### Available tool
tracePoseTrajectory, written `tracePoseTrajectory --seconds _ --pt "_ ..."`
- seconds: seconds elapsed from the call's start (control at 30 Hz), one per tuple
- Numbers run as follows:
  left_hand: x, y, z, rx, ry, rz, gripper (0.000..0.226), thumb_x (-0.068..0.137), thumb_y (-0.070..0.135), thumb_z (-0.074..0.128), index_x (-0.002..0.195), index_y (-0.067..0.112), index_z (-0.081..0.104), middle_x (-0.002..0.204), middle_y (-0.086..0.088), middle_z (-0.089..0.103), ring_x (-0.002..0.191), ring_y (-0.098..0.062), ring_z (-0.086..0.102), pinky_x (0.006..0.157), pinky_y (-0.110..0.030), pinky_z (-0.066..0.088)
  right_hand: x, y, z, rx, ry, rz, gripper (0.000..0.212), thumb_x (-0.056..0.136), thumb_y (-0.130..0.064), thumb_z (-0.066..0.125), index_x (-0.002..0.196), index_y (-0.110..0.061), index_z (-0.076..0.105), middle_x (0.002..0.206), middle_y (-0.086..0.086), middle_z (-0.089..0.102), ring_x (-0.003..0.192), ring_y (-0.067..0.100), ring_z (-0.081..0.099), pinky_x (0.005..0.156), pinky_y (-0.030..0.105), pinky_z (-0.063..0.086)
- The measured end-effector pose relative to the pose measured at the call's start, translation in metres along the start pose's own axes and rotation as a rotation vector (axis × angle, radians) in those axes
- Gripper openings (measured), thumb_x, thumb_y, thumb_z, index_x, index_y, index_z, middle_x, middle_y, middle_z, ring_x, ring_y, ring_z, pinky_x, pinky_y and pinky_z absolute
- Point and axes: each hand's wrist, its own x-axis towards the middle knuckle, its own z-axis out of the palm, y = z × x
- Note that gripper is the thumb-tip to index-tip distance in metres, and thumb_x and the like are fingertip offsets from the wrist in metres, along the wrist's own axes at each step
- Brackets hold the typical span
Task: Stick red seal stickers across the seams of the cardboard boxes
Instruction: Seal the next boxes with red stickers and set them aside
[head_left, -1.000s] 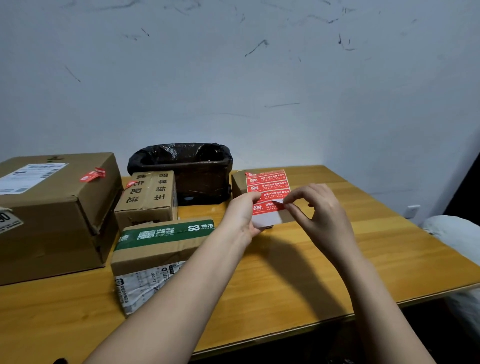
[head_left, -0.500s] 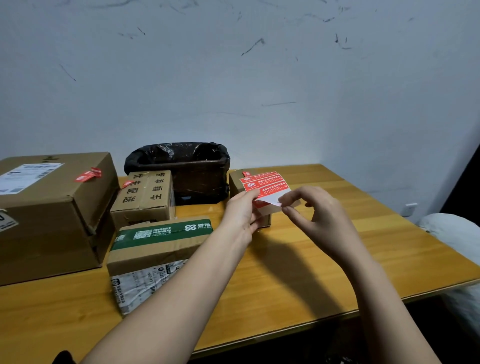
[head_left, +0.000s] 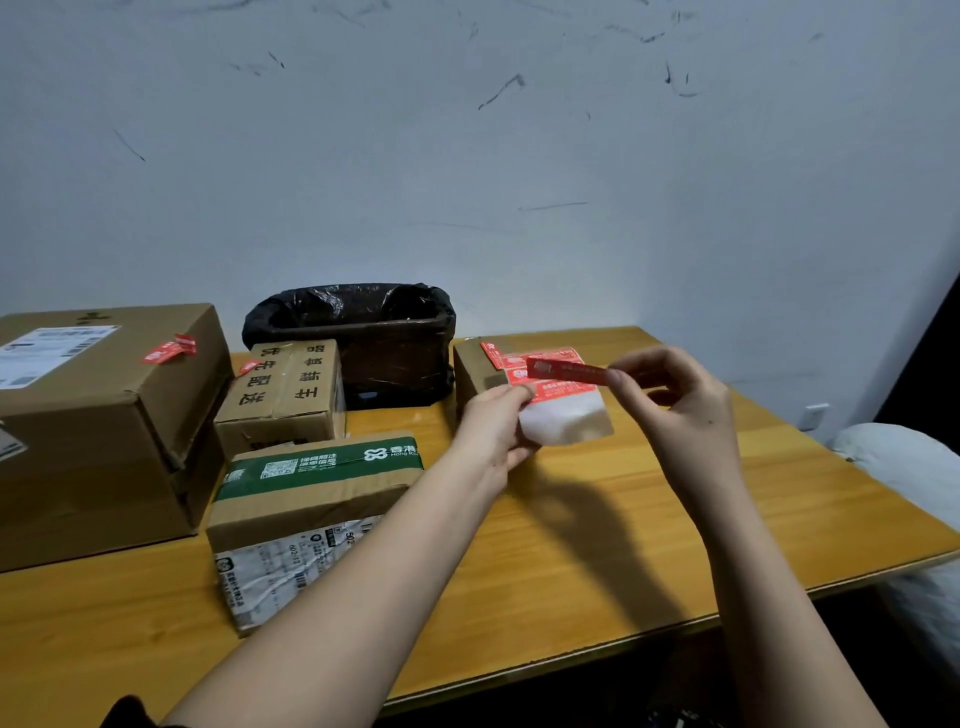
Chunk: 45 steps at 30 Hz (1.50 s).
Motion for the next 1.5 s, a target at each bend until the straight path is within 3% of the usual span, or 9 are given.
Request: tracePoseTrajectory --seconds 0.1,0.37,0.53,0.73,0.83,1.03,1.13,1.3,1.5 --pt "0.001 -0.011 0.008 0.181 -0.059 -0.047 0.01 0.092 0.015 0.05 0.089 0.021 0.057 0.105 -0.006 0.064 0.104 -0.024 0.061 0.069 -0.03 0.051 0.003 0.004 -0.001 0.028 0.028 0.076 0.017 0.086 -0.011 0.069 0.079 -0.025 0.064 0.078 -0.01 0.066 0.07 0.005 0.06 0.064 0.017 0.047" --pt "0.003 -0.044 0.023 0.595 -0.243 -0.061 0.019 0.092 0.006 0.05 0.078 0.015 0.06 0.063 -0.001 0.047 0.052 -0.012 0.039 0.045 -0.021 0.034 0.005 0.025 -0.008 0.026 0.029 0.248 0.006 0.086 -0.011 0.068 0.084 -0.017 0.067 0.081 -0.005 0.067 0.071 0.011 0.059 0.066 0.023 0.048" --pt "0.016 -0.054 0.025 0.659 -0.148 -0.018 0.029 0.092 0.006 0.055 0.121 0.007 0.058 0.109 -0.014 0.064 0.08 -0.02 0.058 0.041 -0.019 0.045 0.003 0.033 -0.01 0.017 0.016 0.283 0.012 0.086 -0.012 0.069 0.08 -0.022 0.065 0.08 -0.004 0.067 0.071 0.013 0.06 0.067 0.028 0.049" --pt "0.032 -0.063 0.017 1.061 0.001 0.186 0.024 0.085 0.014 0.063 0.108 0.018 0.059 0.104 -0.006 0.069 0.087 -0.023 0.066 0.077 -0.032 0.052 0.002 0.042 -0.008 -0.004 0.007 0.3 0.014 0.086 -0.011 0.069 0.079 -0.023 0.065 0.08 -0.003 0.068 0.071 0.012 0.061 0.064 0.02 0.048" --pt "0.033 -0.066 0.015 1.252 0.039 0.32 0.03 0.088 0.019 0.06 0.117 0.017 0.057 0.115 -0.004 0.066 0.106 -0.025 0.061 0.079 -0.028 0.046 0.001 0.046 -0.007 -0.012 0.006 0.31 0.014 0.086 -0.01 0.069 0.079 -0.022 0.065 0.08 -0.003 0.068 0.068 0.009 0.061 0.061 0.015 0.047" --pt "0.03 -0.069 0.01 1.548 0.066 0.439 0.031 0.089 0.031 0.059 0.119 0.02 0.056 0.123 -0.005 0.052 0.109 -0.027 0.057 0.081 -0.034 0.047 -0.002 0.049 -0.005 -0.013 0.007 0.328 0.012 0.088 -0.01 0.066 0.082 -0.02 0.064 0.081 0.0 0.067 0.057 -0.002 0.058 0.055 0.011 0.044" --pt "0.026 -0.064 0.01 1.477 0.061 0.466 0.026 0.09 0.031 0.06 0.113 0.02 0.06 0.121 -0.004 0.049 0.102 -0.026 0.06 0.079 -0.035 0.05 -0.003 0.049 -0.008 0.008 0.025 0.345 0.012 0.088 -0.009 0.065 0.082 -0.019 0.063 0.081 0.0 0.066 0.056 -0.003 0.057 0.053 0.01 0.042" --pt "0.005 -0.028 0.018 0.951 0.027 0.533 0.013 0.093 0.015 0.051 0.095 0.019 0.063 0.089 0.001 0.068 0.082 -0.02 0.065 0.076 -0.036 0.055 -0.002 0.039 -0.015 0.165 0.081 0.424 0.007 0.09 -0.011 0.063 0.087 -0.017 0.062 0.081 -0.002 0.064 0.058 0.004 0.056 0.055 0.014 0.044" --pt "-0.022 0.026 0.011 0.632 0.033 0.712 0.016 0.094 0.006 0.044 0.093 0.02 0.053 0.08 0.004 0.061 0.042 -0.002 0.052 0.051 -0.015 0.045 0.009 0.016 -0.015 0.414 0.124 0.509 0.013 0.091 -0.011 0.061 0.084 -0.022 0.059 0.075 -0.007 0.062 0.055 0.003 0.051 0.057 0.015 0.042"
